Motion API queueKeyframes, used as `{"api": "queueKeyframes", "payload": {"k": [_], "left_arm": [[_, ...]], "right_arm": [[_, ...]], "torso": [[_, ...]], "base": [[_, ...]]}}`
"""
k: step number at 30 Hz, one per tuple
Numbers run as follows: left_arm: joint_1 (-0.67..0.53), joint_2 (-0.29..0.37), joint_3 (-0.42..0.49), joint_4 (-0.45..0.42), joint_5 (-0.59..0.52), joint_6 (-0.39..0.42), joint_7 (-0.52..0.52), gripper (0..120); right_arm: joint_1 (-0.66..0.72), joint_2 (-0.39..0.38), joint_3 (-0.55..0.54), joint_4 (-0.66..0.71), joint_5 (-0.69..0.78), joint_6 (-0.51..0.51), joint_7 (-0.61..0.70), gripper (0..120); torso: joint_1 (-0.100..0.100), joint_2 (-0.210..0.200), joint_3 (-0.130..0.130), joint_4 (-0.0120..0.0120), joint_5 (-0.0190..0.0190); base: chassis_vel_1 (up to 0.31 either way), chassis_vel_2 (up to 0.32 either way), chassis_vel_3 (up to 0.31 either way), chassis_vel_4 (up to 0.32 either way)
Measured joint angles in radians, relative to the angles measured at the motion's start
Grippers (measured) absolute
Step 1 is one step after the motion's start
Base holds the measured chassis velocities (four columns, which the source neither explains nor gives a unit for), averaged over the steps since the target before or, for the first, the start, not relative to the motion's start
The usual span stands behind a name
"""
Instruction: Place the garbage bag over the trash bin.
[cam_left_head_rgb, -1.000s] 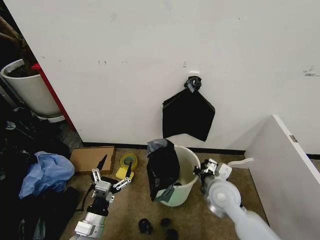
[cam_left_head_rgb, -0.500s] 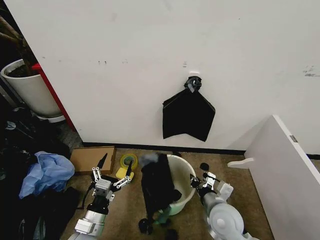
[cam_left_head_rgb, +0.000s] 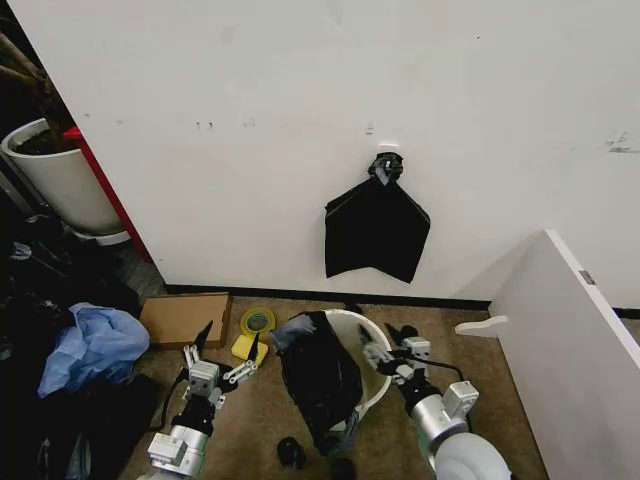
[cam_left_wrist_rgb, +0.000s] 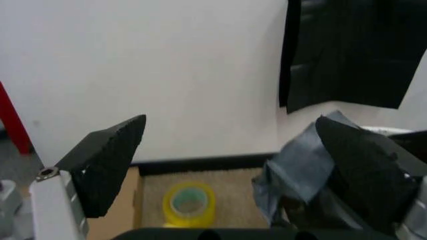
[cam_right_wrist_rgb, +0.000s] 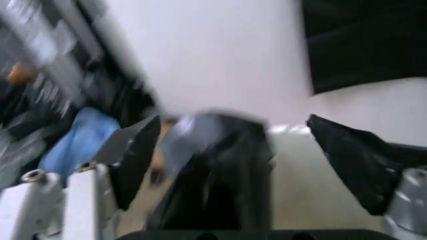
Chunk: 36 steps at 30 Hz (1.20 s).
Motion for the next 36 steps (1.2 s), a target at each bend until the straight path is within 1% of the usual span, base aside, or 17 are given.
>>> {"api": "queueKeyframes", "payload": {"k": [2,3,7,9,12,15,17,18,21,23,24,26,28,29,32,34,36], "left_arm": [[0.002,0.0,0.001,-0.005,-0.004,0.011,0.004,100],[0.002,0.0,0.001,-0.005,-0.004,0.011,0.004,100],[0.005,0.0,0.001,-0.017,-0.001,0.031,0.002,100],[0.004,-0.001,0.003,-0.018,0.0,0.037,-0.002,100],[0.0,-0.003,0.007,-0.023,-0.015,0.053,-0.011,100],[-0.008,-0.004,0.017,-0.047,-0.068,0.124,-0.068,100],[-0.015,-0.002,0.024,-0.075,-0.137,0.199,-0.104,100],[-0.015,-0.002,0.024,-0.075,-0.137,0.199,-0.104,100],[-0.041,-0.002,0.032,-0.106,-0.225,0.281,-0.133,100],[-0.066,-0.006,0.035,-0.111,-0.251,0.307,-0.14,100],[-0.066,-0.006,0.035,-0.111,-0.251,0.307,-0.14,100],[-0.076,-0.006,0.034,-0.111,-0.254,0.314,-0.14,100],[-0.078,-0.003,0.031,-0.111,-0.254,0.316,-0.14,100],[-0.077,-0.001,0.029,-0.11,-0.254,0.317,-0.14,100],[-0.073,0.0,0.024,-0.105,-0.253,0.316,-0.14,100],[-0.073,-0.001,0.023,-0.104,-0.252,0.315,-0.141,100],[-0.072,-0.003,0.023,-0.101,-0.25,0.314,-0.142,100]], "right_arm": [[0.025,-0.017,-0.011,-0.003,-0.039,-0.086,-0.006,86],[0.025,-0.017,-0.011,-0.003,-0.039,-0.086,-0.006,86],[0.067,-0.028,-0.045,0.002,-0.074,-0.191,0.055,69],[0.081,-0.02,-0.056,-0.001,-0.111,-0.215,0.093,61],[0.092,-0.007,-0.064,-0.012,-0.137,-0.229,0.138,52],[0.093,0.0,-0.06,-0.018,-0.144,-0.265,0.16,39],[0.087,-0.006,-0.049,-0.018,-0.152,-0.288,0.149,30],[0.087,-0.006,-0.049,-0.018,-0.152,-0.288,0.149,30],[0.075,-0.012,-0.045,-0.009,-0.153,-0.318,0.15,19],[0.068,-0.009,-0.05,-0.002,-0.154,-0.323,0.166,9],[0.068,-0.009,-0.05,-0.002,-0.154,-0.323,0.166,9],[0.066,0.001,-0.055,0.001,-0.156,-0.32,0.179,1],[0.065,0.006,-0.058,0.001,-0.171,-0.301,0.183,0],[0.065,0.006,-0.059,0.001,-0.182,-0.291,0.183,3],[0.066,0.004,-0.064,0.001,-0.211,-0.267,0.182,16],[0.067,0.004,-0.065,0.001,-0.22,-0.262,0.18,19],[0.07,0.003,-0.067,0.003,-0.231,-0.261,0.173,29]], "torso": [[0.0,0.0,0.0,0.0,0.0001],[0.0,0.0,0.0,0.0,0.0001],[0.0,0.0,0.0,0.0,0.0001],[0.0,0.0,0.0,0.0,0.0],[0.0,0.0,0.0,0.0,0.0001],[0.0,0.0,0.0,0.0,0.0001],[0.0,0.0,0.0,0.0,0.0001],[0.0,0.0,0.0,0.0,0.0001],[0.0,0.0,0.0,-0.0002,0.0001],[0.0,0.0,0.0,-0.0002,-0.0001],[0.0,0.0,0.0,-0.0002,-0.0001],[0.0,0.0,0.0,-0.0002,0.0001],[0.0,0.0,0.0,-0.0002,0.0],[0.0,0.0,0.0,-0.0001,0.0001],[0.0,0.0,0.0,-0.0001,0.0],[0.0,0.0,0.0,-0.0001,0.0001],[0.0,0.0,0.0,-0.0001,0.0]], "base": [[0.0,0.0,0.0,0.0],[0.0,0.0,0.0,0.0],[0.0,0.0,0.0,0.0],[0.0,0.0,0.0,0.0],[0.0,0.0,0.0,0.0],[0.0,0.0,0.0,0.0],[0.0,0.0,0.0,0.0],[0.0,0.0,0.0,0.0],[0.0,0.0,0.0,0.0],[0.0,0.0,0.0,0.0],[0.0,0.0,0.0,0.0],[0.0,0.0,0.0,0.0],[0.0,0.0,0.0,0.0],[0.0,0.0,0.0,0.0],[0.0,0.0,0.0,0.0],[0.0,0.0,0.0,0.0],[0.0,0.0,0.0,0.0]]}}
